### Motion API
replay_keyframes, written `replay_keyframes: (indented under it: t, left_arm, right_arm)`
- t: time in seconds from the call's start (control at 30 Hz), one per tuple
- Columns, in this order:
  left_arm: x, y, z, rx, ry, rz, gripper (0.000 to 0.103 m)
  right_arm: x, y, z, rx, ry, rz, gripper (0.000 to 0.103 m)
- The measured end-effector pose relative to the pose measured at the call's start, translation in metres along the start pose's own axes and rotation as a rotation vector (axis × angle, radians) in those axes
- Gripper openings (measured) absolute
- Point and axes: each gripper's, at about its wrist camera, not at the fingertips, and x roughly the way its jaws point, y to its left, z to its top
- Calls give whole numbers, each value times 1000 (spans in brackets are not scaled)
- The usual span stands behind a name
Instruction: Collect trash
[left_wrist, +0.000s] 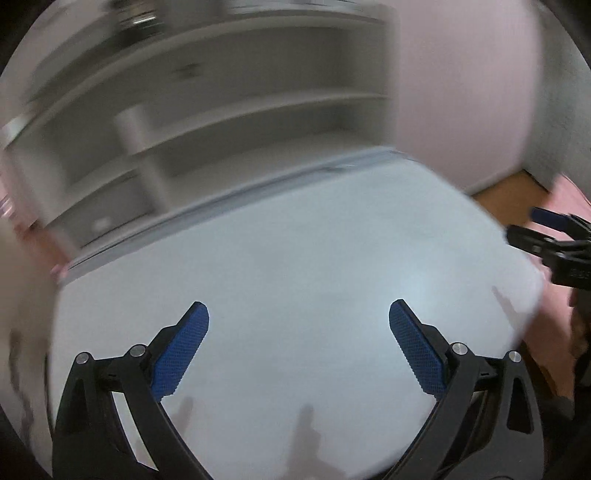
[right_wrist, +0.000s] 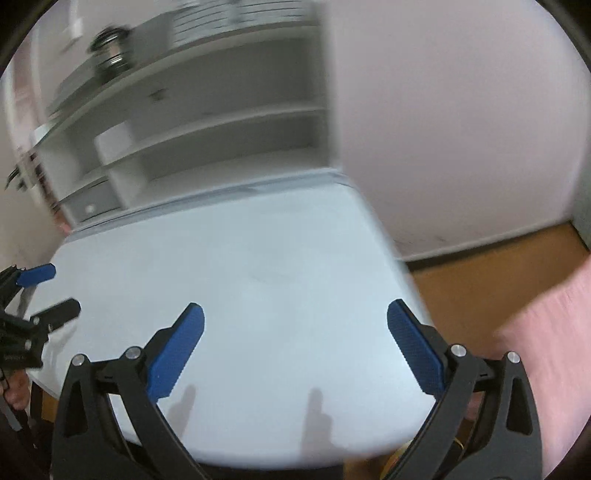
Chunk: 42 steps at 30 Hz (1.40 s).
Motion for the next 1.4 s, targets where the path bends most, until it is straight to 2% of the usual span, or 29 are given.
replay_keyframes:
  t: [0.17,0.37,0.67,0.87,1.4]
  left_arm:
    - [-8,69,-24,-145,6,95,95]
    - [-10,92,-44,-221,4,138,95]
    - [-22,91,-55,-236,-18,156,95]
    - [-22,90,-56,-234,-18,137,95]
    - [-21,77,-58,-217,-11,128,95]
  right_arm:
    - [11,50,15,-84,-16,53,96]
    - [16,78,7,-139,-16,80,96]
    - [13,92,0,-165,-19,73,96]
    - [5,98,2,-174,-41,65,96]
    - [-6,91,0,-166,-60,54,96]
